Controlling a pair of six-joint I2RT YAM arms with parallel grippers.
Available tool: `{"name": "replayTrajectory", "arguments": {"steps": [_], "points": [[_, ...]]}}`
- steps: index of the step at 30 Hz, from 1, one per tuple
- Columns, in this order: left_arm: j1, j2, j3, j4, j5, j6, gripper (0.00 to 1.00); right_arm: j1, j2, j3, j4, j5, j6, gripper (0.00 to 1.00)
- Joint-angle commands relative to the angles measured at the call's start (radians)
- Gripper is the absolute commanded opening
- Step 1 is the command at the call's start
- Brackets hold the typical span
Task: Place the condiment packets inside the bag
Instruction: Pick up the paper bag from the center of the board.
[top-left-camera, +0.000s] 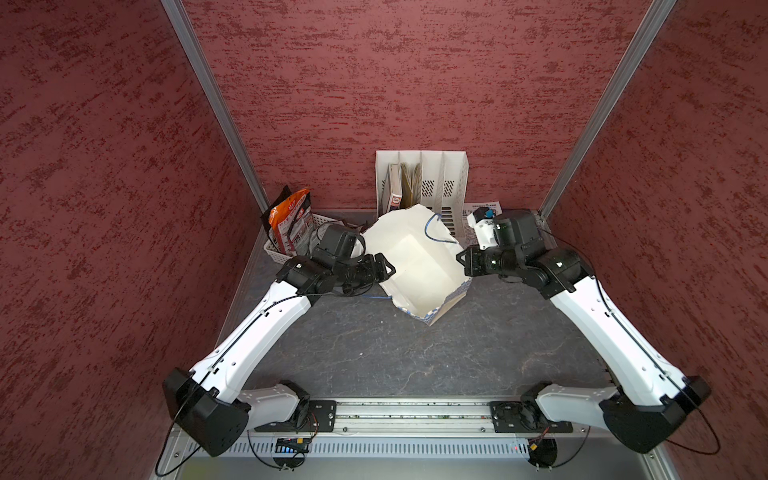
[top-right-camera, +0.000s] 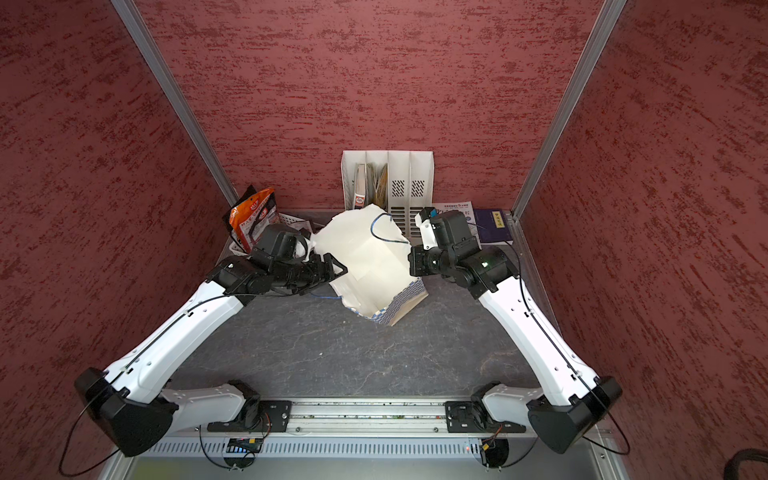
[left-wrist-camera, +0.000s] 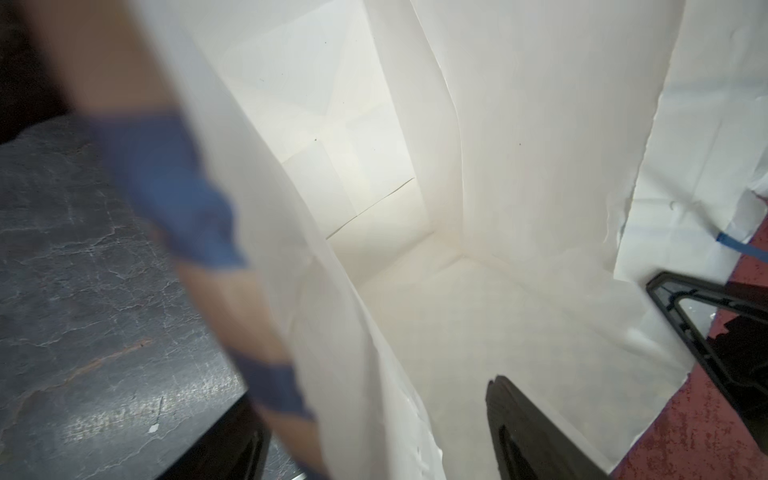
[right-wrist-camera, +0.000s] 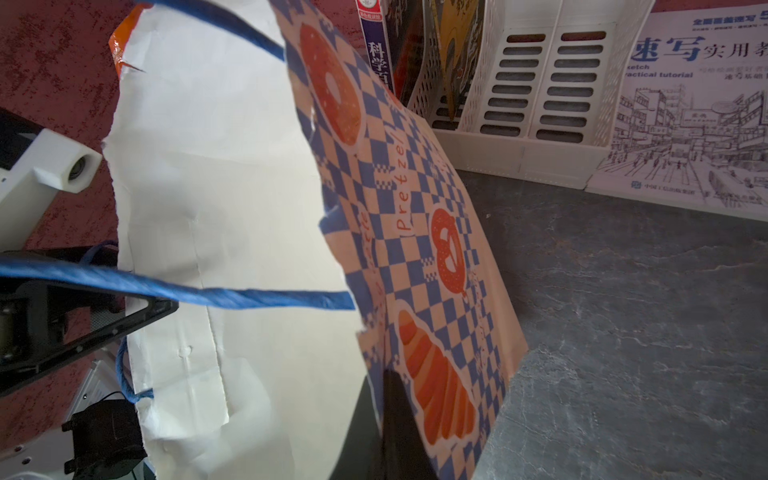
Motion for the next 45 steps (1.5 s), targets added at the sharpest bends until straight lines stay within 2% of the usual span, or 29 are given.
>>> {"name": "replayTrajectory", "arguments": {"steps": [1, 4, 8, 10, 14, 19, 21, 25, 27, 28, 32, 36, 38, 40, 45], "points": [[-0.006, 0.021, -0.017, 0.044, -0.012, -0.001, 0.68, 0.016, -0.037, -0.016, 0.064, -0.041, 0.022, 0.0], [-0.006, 0.027, -0.025, 0.047, -0.012, 0.001, 0.56, 0.019, -0.052, -0.03, 0.075, -0.049, 0.025, 0.0], [-0.006, 0.015, -0.027, 0.067, 0.001, -0.001, 0.6, 0.022, -0.059, -0.037, 0.08, -0.044, 0.033, 0.0], [-0.006, 0.005, -0.024, 0.073, -0.004, -0.002, 0.56, 0.022, -0.057, -0.038, 0.082, -0.043, 0.038, 0.0], [-0.006, -0.002, -0.018, 0.072, -0.006, 0.002, 0.4, 0.027, -0.055, -0.047, 0.095, -0.053, 0.045, 0.0], [-0.003, 0.004, -0.015, 0.066, -0.013, 0.004, 0.09, 0.03, -0.083, -0.071, 0.12, -0.052, 0.049, 0.02], [-0.003, 0.005, -0.005, 0.066, -0.015, 0.009, 0.0, 0.031, -0.1, -0.079, 0.121, -0.038, 0.049, 0.13], [-0.004, -0.008, 0.045, 0.072, -0.002, 0.053, 0.0, 0.031, -0.174, -0.118, 0.126, 0.015, 0.03, 0.56], [-0.006, -0.022, 0.081, 0.077, 0.008, 0.099, 0.0, 0.031, -0.227, -0.141, 0.122, 0.071, 0.008, 0.76], [-0.006, -0.029, 0.1, 0.079, 0.017, 0.12, 0.0, 0.031, -0.267, -0.152, 0.12, 0.101, -0.006, 0.83], [-0.004, -0.051, 0.173, 0.094, 0.093, 0.192, 0.0, 0.031, -0.443, -0.224, 0.158, 0.211, -0.045, 0.96], [0.001, -0.057, 0.271, 0.095, 0.171, 0.241, 0.0, 0.031, -0.609, -0.289, 0.211, 0.299, -0.042, 0.97], [0.009, -0.07, 0.324, 0.078, 0.137, 0.265, 0.0, 0.031, -0.65, -0.315, 0.229, 0.336, -0.022, 0.97], [0.022, -0.095, 0.375, 0.053, 0.052, 0.289, 0.0, 0.031, -0.664, -0.333, 0.233, 0.366, 0.007, 0.97], [0.052, -0.186, 0.461, 0.003, -0.352, 0.373, 0.0, 0.031, -0.549, -0.336, 0.206, 0.372, 0.114, 0.96]]}}
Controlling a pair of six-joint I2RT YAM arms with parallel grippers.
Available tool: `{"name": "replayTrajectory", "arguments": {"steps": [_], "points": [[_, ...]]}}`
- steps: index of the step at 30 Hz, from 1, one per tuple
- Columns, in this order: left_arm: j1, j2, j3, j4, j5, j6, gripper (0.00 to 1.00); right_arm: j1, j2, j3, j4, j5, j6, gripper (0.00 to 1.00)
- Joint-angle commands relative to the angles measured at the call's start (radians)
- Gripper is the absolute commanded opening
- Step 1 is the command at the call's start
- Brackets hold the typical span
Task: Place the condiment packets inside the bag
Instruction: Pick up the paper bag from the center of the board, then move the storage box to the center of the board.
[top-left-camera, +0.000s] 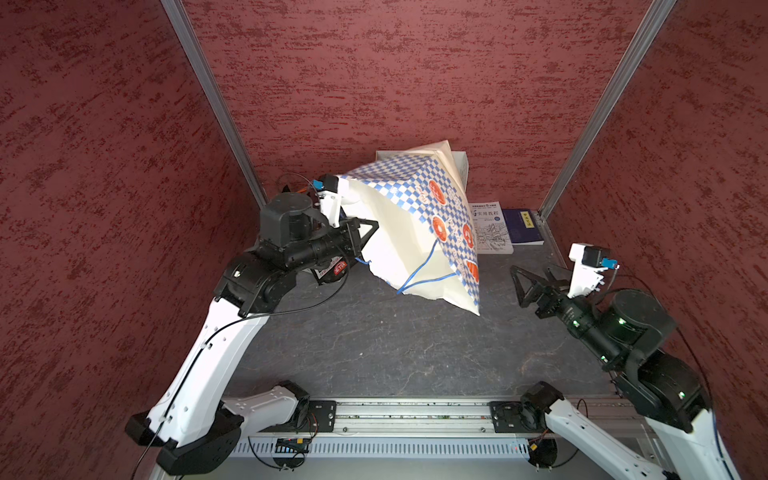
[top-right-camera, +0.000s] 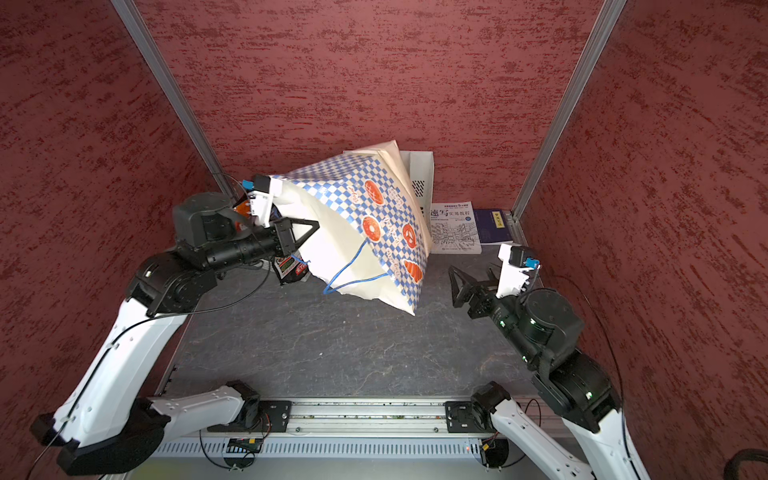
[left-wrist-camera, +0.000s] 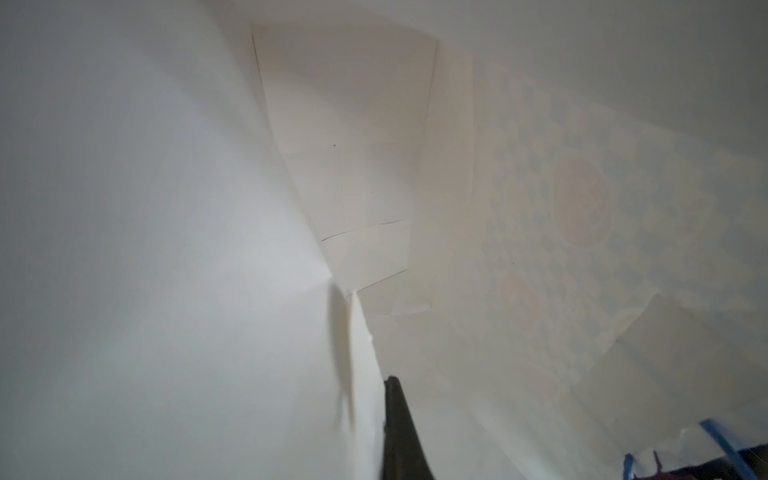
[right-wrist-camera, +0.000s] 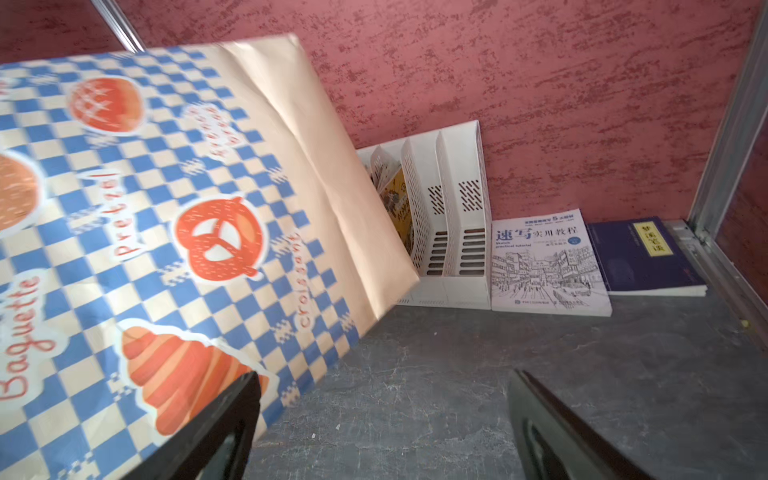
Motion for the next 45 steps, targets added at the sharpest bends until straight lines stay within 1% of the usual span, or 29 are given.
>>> {"name": "replayTrajectory", "arguments": {"steps": [1, 3, 6, 10, 12, 14, 16, 18, 21, 25, 28, 30, 34, 37, 39, 42, 45], "points": [[0.021, -0.08, 0.065, -0.033, -0.363, 0.102, 0.0, 0.006, 0.105, -0.024, 0.014, 0.048, 0.098, 0.96], [0.021, -0.12, 0.08, -0.04, -0.514, 0.134, 0.0, 0.005, 0.167, -0.033, 0.05, 0.022, 0.154, 0.95], [0.021, -0.208, 0.053, -0.006, -0.682, 0.182, 0.0, 0.006, 0.294, -0.044, 0.155, -0.093, 0.224, 0.92], [0.021, -0.325, -0.005, 0.059, -0.832, 0.245, 0.0, 0.026, 0.513, -0.037, 0.363, -0.297, 0.345, 0.86], [0.021, -0.364, -0.018, 0.072, -0.884, 0.273, 0.0, 0.073, 0.659, -0.001, 0.444, -0.352, 0.399, 0.85], [0.021, -0.392, -0.024, 0.072, -0.924, 0.291, 0.0, 0.123, 0.813, 0.058, 0.495, -0.367, 0.431, 0.84], [0.02, -0.417, -0.029, 0.074, -0.943, 0.303, 0.0, 0.16, 0.956, 0.121, 0.55, -0.37, 0.483, 0.81], [0.02, -0.434, -0.034, 0.072, -0.948, 0.31, 0.0, 0.182, 1.072, 0.17, 0.614, -0.369, 0.56, 0.74], [0.02, -0.449, -0.038, 0.064, -0.953, 0.317, 0.0, 0.21, 1.244, 0.277, 0.644, -0.36, 0.634, 0.64], [0.019, -0.462, -0.042, 0.056, -0.956, 0.318, 0.0, 0.238, 1.433, 0.426, 0.664, -0.348, 0.703, 0.58], [0.018, -0.47, -0.045, 0.052, -0.952, 0.319, 0.0, 0.244, 1.548, 0.508, 0.696, -0.347, 0.767, 0.52], [0.018, -0.476, -0.05, 0.053, -0.952, 0.322, 0.0, 0.247, 1.615, 0.568, 0.706, -0.346, 0.788, 0.5], [0.017, -0.483, -0.054, 0.056, -0.952, 0.333, 0.0, 0.248, 1.711, 0.681, 0.74, -0.335, 0.817, 0.5], [0.017, -0.483, -0.058, 0.056, -0.955, 0.337, 0.0, 0.248, 1.754, 0.731, 0.763, -0.335, 0.846, 0.49], [0.017, -0.485, -0.062, 0.053, -0.955, 0.34, 0.0, 0.248, 1.775, 0.753, 0.768, -0.333, 0.864, 0.47], [0.017, -0.485, -0.07, 0.049, -0.956, 0.343, 0.0, 0.25, 1.779, 0.735, 0.796, -0.324, 0.892, 0.41], [0.017, -0.485, -0.08, 0.048, -0.962, 0.345, 0.0, 0.262, 1.748, 0.68, 0.824, -0.284, 0.902, 0.37]]}}
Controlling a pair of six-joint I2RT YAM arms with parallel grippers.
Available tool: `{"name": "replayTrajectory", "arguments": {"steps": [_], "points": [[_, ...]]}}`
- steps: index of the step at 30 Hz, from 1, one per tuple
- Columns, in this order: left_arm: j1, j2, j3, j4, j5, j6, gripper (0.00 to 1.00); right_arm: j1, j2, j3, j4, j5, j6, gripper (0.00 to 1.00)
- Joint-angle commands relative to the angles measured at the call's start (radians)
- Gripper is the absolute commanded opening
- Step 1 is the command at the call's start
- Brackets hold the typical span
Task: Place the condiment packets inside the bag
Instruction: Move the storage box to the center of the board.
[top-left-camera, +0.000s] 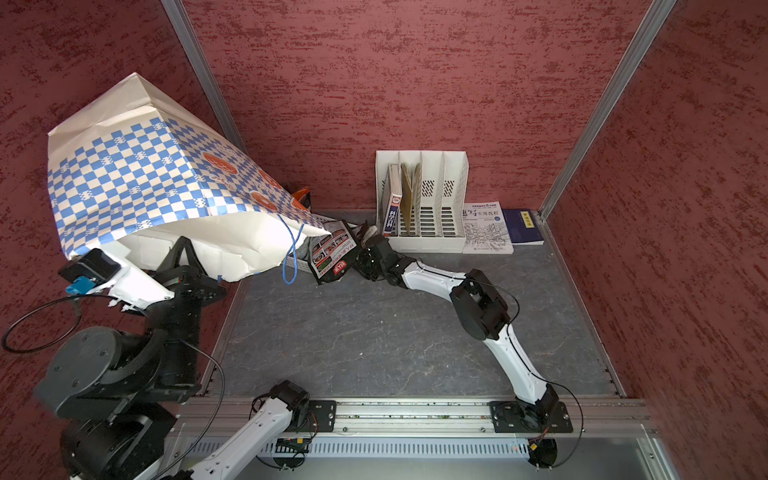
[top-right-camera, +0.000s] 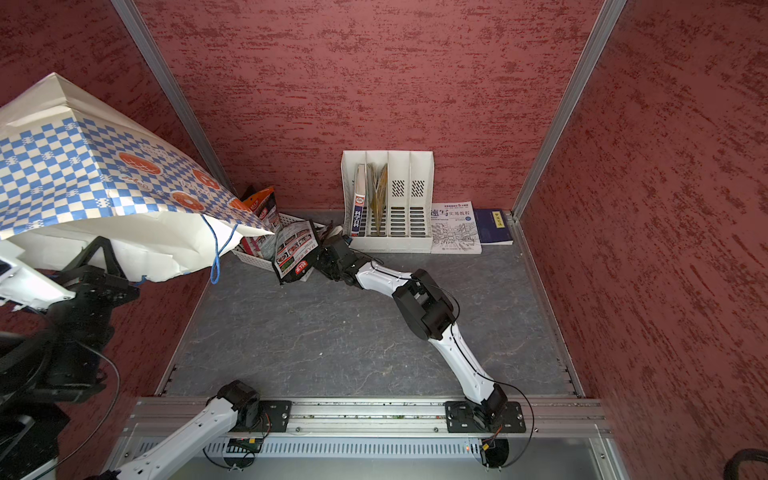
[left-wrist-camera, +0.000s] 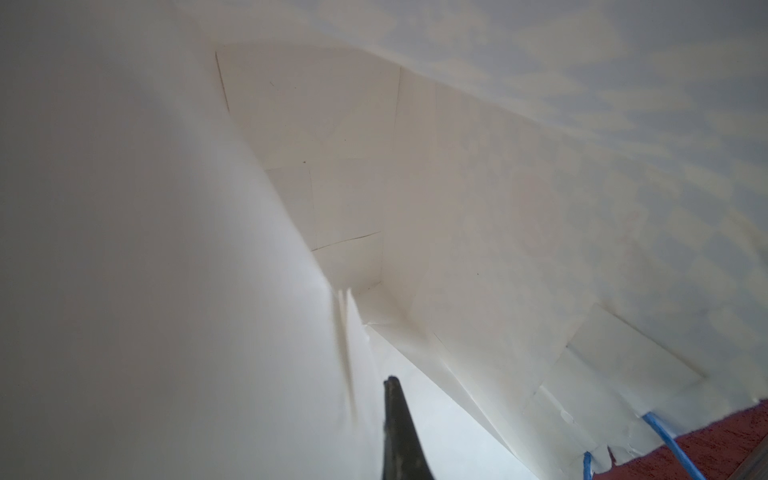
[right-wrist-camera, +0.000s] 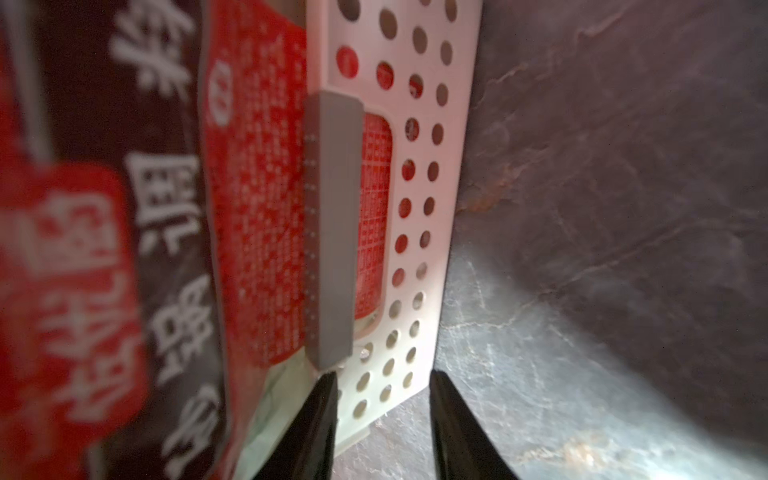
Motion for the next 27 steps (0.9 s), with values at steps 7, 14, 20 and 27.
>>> {"name": "replayTrajectory", "arguments": {"steps": [7, 14, 20, 27], "points": [[-0.001, -0.014, -0.028, 0.021, -0.011, 0.035, 0.0, 0.027, -0.124, -0.107, 0.117, 0.12, 0.019, 0.28], [-0.001, -0.024, -0.051, 0.027, -0.012, 0.035, 0.0, 0.03, -0.08, -0.042, 0.111, 0.095, 0.036, 0.24], [-0.001, -0.025, -0.052, 0.026, -0.015, 0.039, 0.0, 0.044, 0.009, 0.07, 0.067, 0.044, 0.066, 0.3], [-0.001, -0.027, -0.05, 0.016, -0.01, 0.032, 0.0, 0.066, 0.057, 0.168, -0.096, 0.058, 0.074, 0.31]]}}
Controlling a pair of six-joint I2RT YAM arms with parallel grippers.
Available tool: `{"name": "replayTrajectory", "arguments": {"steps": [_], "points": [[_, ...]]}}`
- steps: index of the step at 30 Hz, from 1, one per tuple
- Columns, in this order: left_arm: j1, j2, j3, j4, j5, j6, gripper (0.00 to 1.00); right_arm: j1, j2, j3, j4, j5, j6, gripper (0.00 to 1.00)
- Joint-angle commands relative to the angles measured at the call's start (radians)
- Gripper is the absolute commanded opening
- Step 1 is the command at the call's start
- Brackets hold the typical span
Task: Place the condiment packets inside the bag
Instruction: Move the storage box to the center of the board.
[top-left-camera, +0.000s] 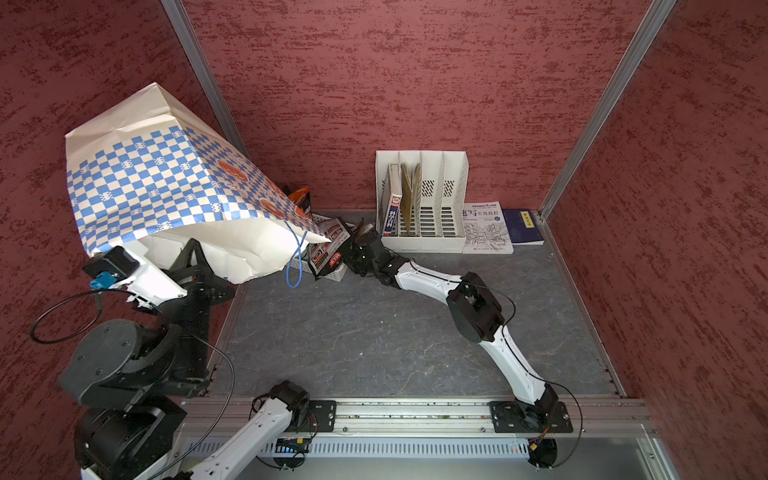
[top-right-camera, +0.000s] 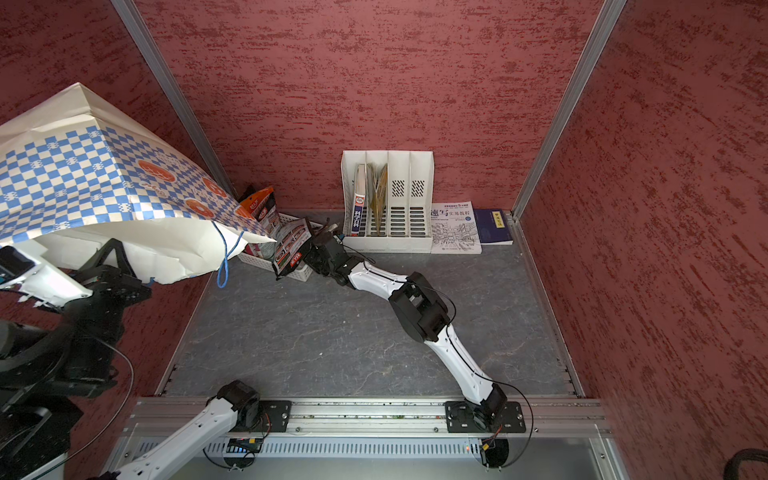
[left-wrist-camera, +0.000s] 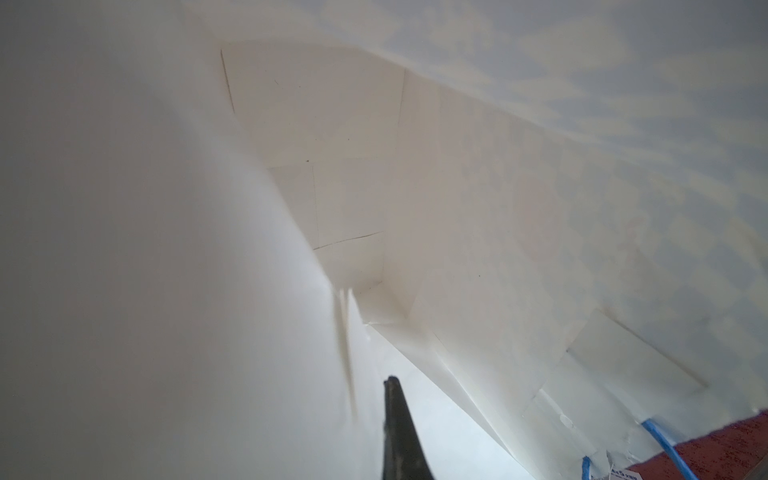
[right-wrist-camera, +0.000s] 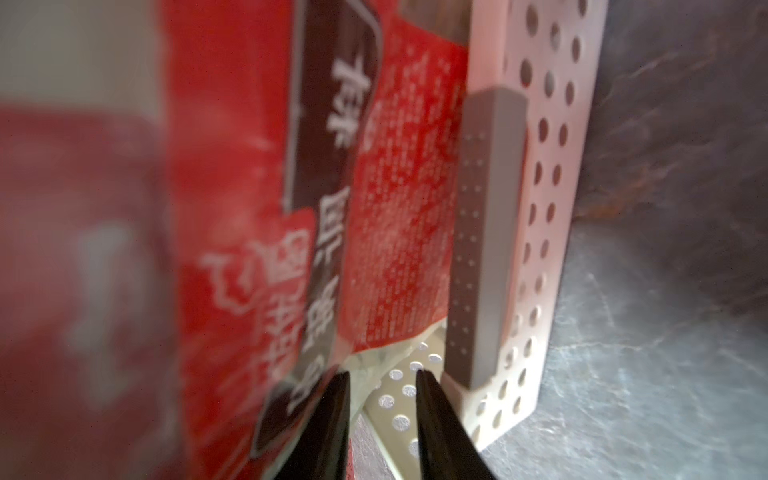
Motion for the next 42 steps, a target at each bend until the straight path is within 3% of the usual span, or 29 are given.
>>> {"name": "replayTrajectory", "arguments": {"steps": [1, 10, 25, 37, 40, 42], "points": [[-0.001, -0.015, -0.002, 0.014, -0.003, 0.01, 0.0, 0.025, 0.008, 0.036, -0.135, 0.019, 0.001, 0.31], [-0.001, -0.024, -0.011, 0.025, -0.007, 0.017, 0.0, 0.046, -0.106, 0.002, -0.287, 0.192, -0.107, 0.42], [-0.002, -0.041, -0.014, 0.024, -0.01, 0.02, 0.0, 0.045, 0.026, 0.152, -0.325, 0.133, -0.057, 0.4], [-0.003, -0.043, -0.003, 0.016, -0.008, 0.022, 0.0, 0.063, 0.038, 0.167, -0.352, 0.096, -0.071, 0.16], [-0.003, -0.037, 0.006, 0.015, -0.005, 0.022, 0.0, 0.072, 0.01, 0.127, -0.349, 0.085, -0.088, 0.02], [-0.003, -0.031, 0.015, 0.013, -0.004, 0.024, 0.0, 0.078, -0.022, 0.091, -0.351, 0.079, -0.104, 0.0]]}}
